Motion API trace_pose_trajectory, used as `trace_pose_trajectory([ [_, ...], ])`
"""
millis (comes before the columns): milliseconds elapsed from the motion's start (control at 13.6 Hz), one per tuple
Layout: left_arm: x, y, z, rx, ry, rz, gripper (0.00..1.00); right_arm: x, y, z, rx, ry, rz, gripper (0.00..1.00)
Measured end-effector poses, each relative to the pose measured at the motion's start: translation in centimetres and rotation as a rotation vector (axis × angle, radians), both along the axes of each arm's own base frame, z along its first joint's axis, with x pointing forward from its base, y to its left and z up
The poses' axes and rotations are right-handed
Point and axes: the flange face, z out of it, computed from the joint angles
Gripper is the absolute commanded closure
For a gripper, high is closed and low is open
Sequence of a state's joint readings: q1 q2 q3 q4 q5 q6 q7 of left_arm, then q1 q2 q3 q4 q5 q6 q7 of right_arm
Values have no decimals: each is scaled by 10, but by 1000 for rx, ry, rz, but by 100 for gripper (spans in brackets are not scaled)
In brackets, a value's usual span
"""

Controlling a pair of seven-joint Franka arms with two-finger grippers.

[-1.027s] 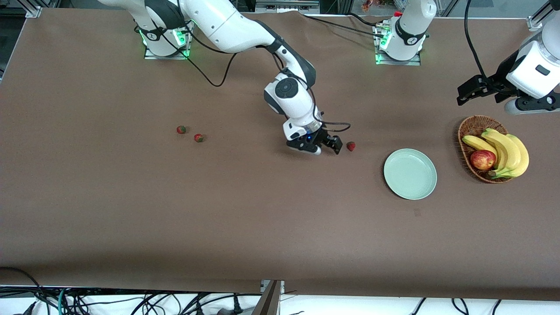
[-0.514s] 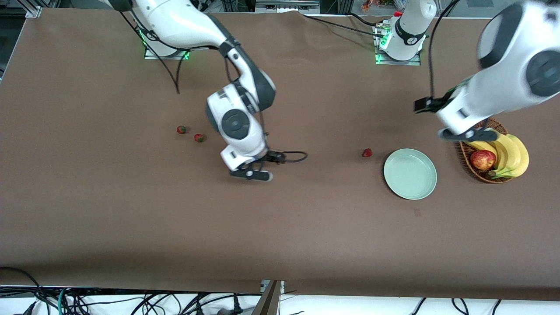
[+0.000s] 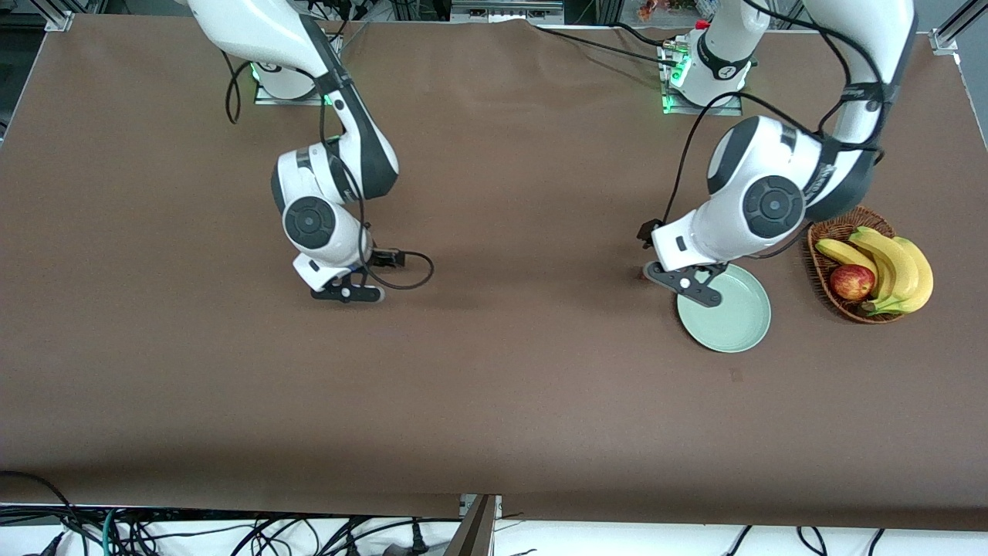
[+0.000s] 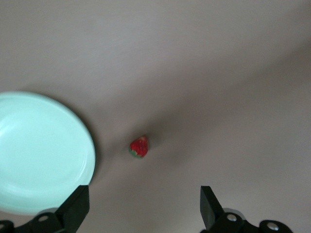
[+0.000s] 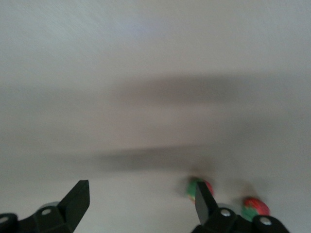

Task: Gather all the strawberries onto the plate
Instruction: 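Grasp the strawberry with the left gripper while the right gripper grasps another, then lower the strawberry onto the plate while the right gripper carries another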

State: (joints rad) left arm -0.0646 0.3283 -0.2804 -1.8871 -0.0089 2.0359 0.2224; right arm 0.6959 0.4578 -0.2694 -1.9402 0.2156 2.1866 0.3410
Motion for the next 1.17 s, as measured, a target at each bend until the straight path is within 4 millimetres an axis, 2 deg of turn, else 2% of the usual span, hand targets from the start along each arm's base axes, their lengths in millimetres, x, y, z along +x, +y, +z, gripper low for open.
trace_pose_trajectory([
  [220, -12, 9, -56, -57, -54, -188, 0, -31, -22, -18, 0, 2, -4, 17],
  [440, -34, 16, -111, -68, -143, -313, 0, -45, -34, -38, 2, -27, 24, 27],
  [514, -39, 16, -122, -53, -150, -351, 2, -47, -38, -43, 0, -31, 30, 34],
  [587, -41, 16, -128, -44, -150, -373, 8, -49, -42, -46, -2, -31, 33, 45],
  [734, -42, 17, -132, -41, -143, -388, 14, -50, -46, -48, -4, -37, 34, 65],
  [807, -43, 17, -136, -43, -136, -392, 26, -51, -47, -50, -4, -44, 34, 75],
  [880, -44, 17, -140, -45, -130, -394, 43, -51, -48, -51, -3, -50, 33, 84],
  [1027, -45, 17, -146, -49, -126, -396, 65, -51, -48, -50, -2, -53, 33, 88],
  [1100, -45, 16, -149, -50, -123, -396, 80, -50, -48, -49, -1, -56, 33, 88],
  [1174, -46, 16, -152, -52, -122, -396, 87, -47, -43, -45, 5, -69, 32, 88],
])
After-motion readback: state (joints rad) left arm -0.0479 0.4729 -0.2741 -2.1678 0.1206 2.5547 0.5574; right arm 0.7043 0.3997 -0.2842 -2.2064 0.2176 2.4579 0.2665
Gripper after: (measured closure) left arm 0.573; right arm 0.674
